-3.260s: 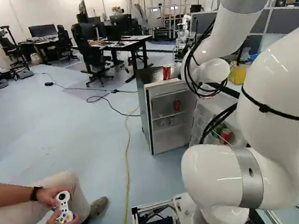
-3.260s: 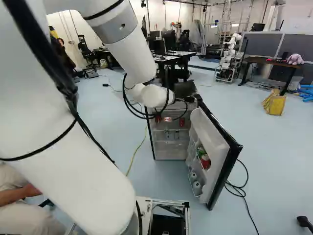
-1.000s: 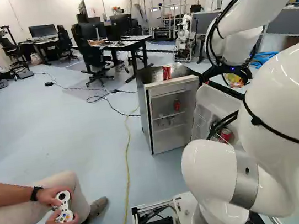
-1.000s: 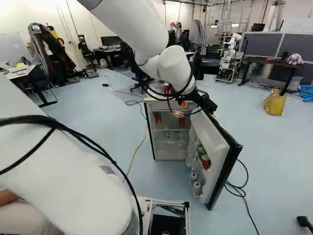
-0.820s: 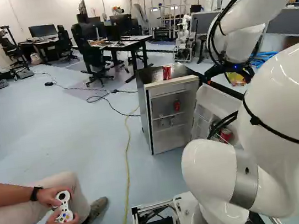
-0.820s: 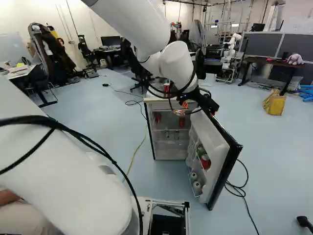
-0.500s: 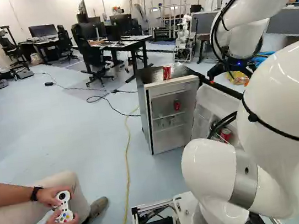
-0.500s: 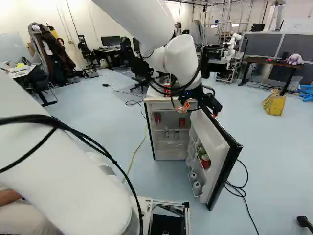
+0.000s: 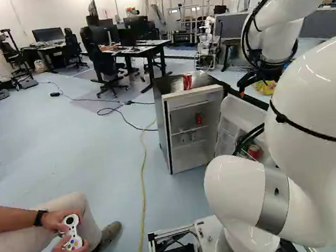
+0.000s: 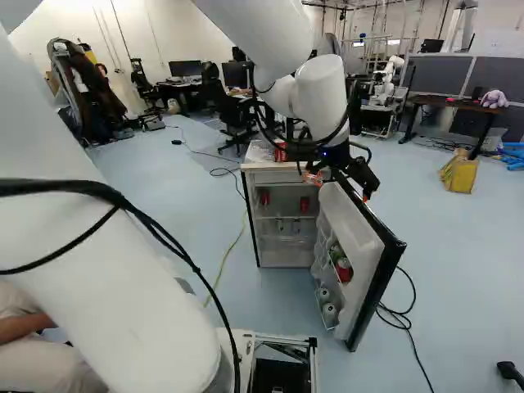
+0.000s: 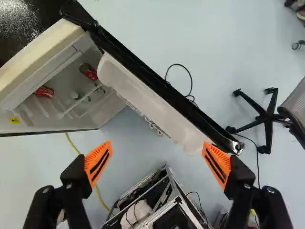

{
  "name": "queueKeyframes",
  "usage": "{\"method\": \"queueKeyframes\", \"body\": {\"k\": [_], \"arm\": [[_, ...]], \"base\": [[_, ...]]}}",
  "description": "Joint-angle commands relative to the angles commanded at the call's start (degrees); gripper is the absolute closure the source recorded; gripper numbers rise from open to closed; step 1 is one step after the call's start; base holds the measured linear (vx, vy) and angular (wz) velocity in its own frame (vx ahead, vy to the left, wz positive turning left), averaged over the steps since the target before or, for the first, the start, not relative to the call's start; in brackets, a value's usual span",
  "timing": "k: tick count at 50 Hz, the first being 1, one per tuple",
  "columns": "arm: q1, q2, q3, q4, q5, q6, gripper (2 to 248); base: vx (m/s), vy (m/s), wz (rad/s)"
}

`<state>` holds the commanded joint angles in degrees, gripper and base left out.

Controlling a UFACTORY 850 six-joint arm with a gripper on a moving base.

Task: Grab a drink from the fridge

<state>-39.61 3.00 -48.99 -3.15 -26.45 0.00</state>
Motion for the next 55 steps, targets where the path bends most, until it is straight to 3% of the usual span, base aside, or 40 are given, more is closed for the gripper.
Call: {"method": "queueKeyframes", "body": {"k": [31,55], "arm": [[-2.3,-7.3,-7.5,0.0,-0.3,0.0,3],[-4.6,-13.4,-14.3,1.5,-3.6,0.0,3]], "base": [[0.0,0.0,0.0],[0.0,0.0,0.0]]}}
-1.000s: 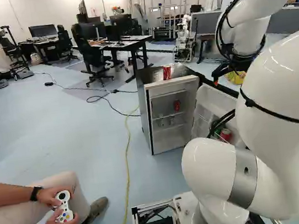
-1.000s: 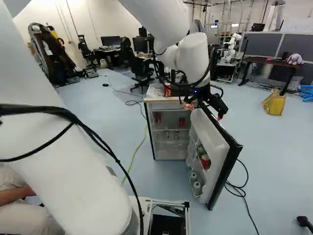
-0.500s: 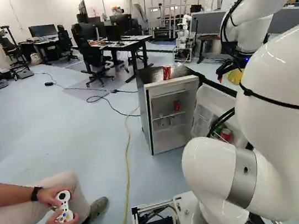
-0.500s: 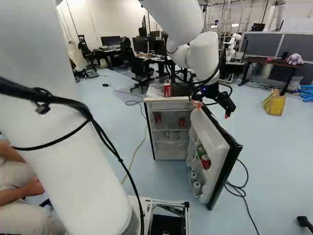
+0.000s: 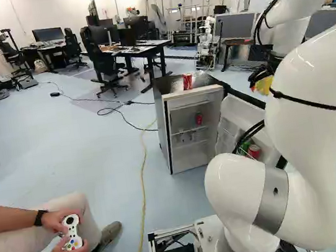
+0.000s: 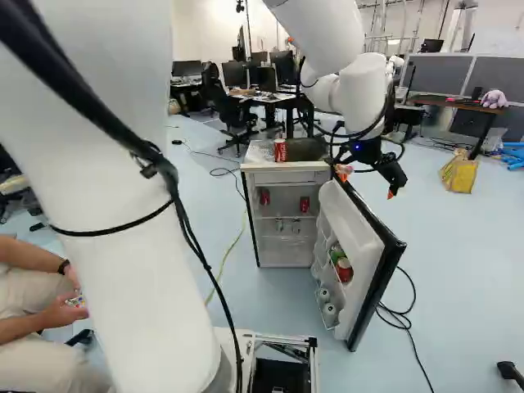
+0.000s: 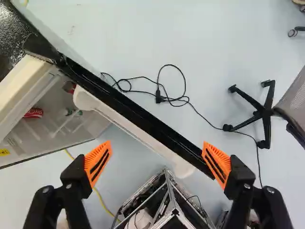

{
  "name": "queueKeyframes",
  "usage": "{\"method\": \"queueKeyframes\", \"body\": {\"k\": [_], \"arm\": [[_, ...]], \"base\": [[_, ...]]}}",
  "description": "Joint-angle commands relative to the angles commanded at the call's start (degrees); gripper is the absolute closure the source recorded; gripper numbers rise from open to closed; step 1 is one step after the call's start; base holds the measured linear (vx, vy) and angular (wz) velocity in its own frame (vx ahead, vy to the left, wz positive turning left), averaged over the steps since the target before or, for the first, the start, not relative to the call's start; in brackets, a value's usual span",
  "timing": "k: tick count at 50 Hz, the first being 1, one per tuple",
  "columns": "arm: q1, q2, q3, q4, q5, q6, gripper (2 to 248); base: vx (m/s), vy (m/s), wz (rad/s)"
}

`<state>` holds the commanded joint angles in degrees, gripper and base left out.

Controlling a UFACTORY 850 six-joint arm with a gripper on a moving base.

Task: Grab a drink from the fridge

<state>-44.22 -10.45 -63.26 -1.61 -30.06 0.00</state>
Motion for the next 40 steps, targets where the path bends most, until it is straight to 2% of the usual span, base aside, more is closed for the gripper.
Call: {"method": "queueKeyframes", "body": {"k": [40], "arm": [[-4.7,-8.3,-10.0,6.8,-7.0,0.0,3]], "base": [[0.0,0.0,0.0]]}}
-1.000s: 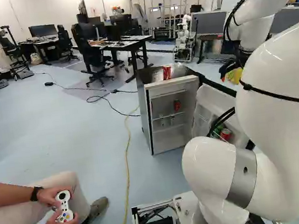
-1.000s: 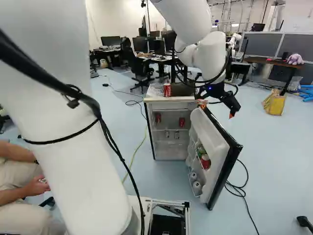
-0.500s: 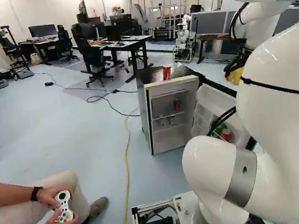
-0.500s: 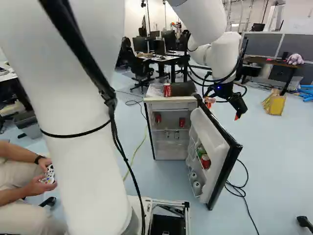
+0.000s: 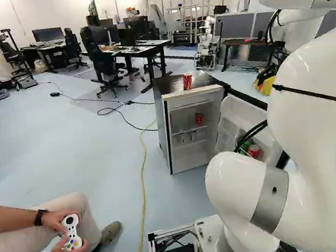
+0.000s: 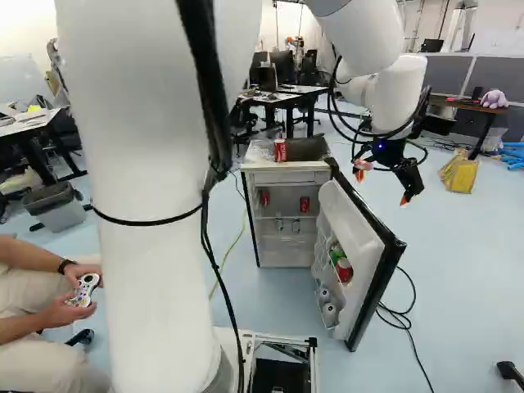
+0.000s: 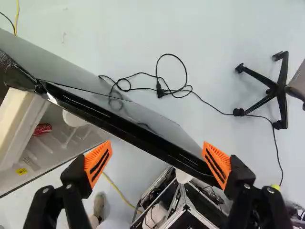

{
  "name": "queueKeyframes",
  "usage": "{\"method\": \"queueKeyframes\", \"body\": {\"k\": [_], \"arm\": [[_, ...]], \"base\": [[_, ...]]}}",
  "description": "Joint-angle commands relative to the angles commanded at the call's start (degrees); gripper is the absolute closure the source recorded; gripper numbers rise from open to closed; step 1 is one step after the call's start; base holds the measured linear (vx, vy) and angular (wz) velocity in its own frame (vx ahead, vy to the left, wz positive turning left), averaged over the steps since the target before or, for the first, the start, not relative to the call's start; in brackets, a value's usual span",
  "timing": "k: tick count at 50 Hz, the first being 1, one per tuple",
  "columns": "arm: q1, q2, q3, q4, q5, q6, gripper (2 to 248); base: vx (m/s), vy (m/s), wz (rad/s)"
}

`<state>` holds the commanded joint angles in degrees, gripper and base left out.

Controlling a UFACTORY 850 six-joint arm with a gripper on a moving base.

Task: Grab a drink from the fridge

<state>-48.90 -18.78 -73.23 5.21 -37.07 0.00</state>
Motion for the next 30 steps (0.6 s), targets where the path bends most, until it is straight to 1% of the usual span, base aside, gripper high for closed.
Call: {"method": "queueKeyframes", "body": {"k": [11,30], "arm": [[-1.0,-2.8,-2.3,1.9,-2.0,0.0,3],[-1.1,-6.1,-3.2,5.3,-5.5,0.0,3]], "base": [[0.0,0.0,0.0],[0.0,0.0,0.0]]}}
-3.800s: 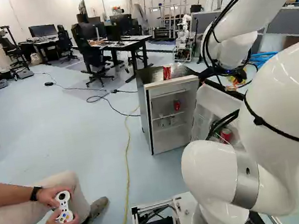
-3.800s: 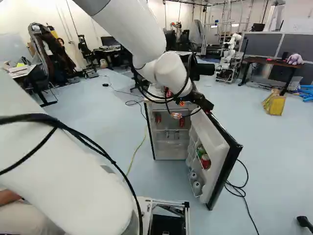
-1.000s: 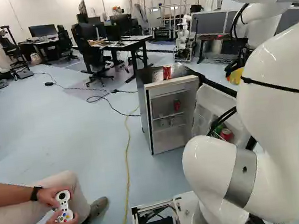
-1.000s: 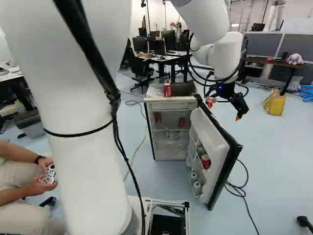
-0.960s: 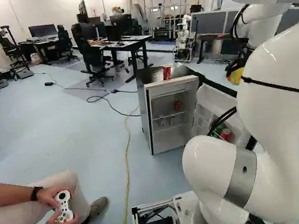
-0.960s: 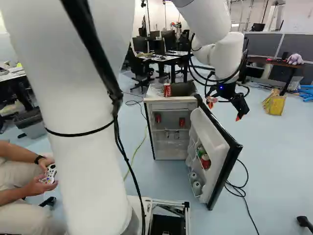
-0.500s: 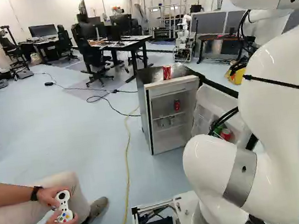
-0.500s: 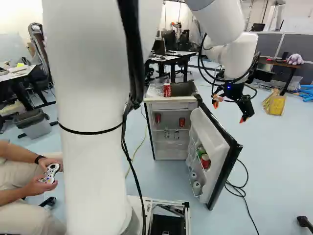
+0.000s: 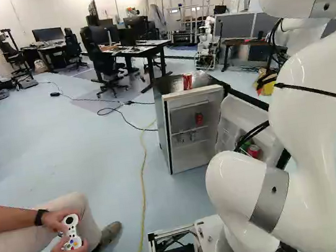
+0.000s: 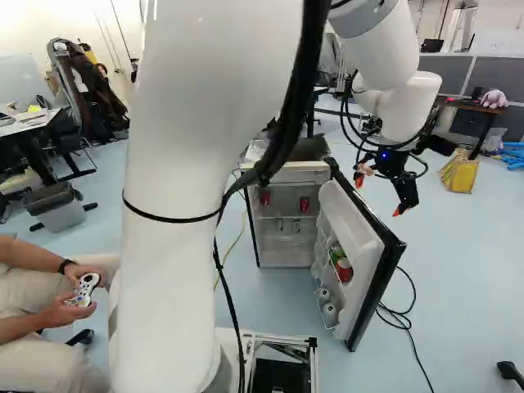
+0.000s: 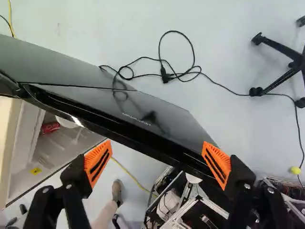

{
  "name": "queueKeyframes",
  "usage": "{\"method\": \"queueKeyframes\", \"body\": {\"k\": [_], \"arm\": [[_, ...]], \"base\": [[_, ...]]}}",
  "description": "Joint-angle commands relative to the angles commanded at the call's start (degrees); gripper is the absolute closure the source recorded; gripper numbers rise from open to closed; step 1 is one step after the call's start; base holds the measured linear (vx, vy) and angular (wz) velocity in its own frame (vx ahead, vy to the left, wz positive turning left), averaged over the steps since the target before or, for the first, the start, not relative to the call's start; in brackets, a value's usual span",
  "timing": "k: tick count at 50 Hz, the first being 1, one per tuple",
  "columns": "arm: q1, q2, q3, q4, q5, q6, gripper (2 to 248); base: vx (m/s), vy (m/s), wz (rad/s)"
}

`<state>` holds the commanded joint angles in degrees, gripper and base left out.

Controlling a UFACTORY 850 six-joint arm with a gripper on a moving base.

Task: Grab a drink from the fridge

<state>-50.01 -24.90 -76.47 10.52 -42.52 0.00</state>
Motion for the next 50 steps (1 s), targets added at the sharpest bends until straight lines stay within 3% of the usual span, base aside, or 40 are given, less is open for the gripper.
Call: {"method": "queueKeyframes", "body": {"k": [15,50], "arm": [[-0.2,-2.5,-2.1,2.2,-2.3,0.0,3],[-2.3,-6.8,-8.3,2.4,-2.8,0.0,3]], "base": [[0.0,0.0,0.0],[0.0,0.0,0.0]]}}
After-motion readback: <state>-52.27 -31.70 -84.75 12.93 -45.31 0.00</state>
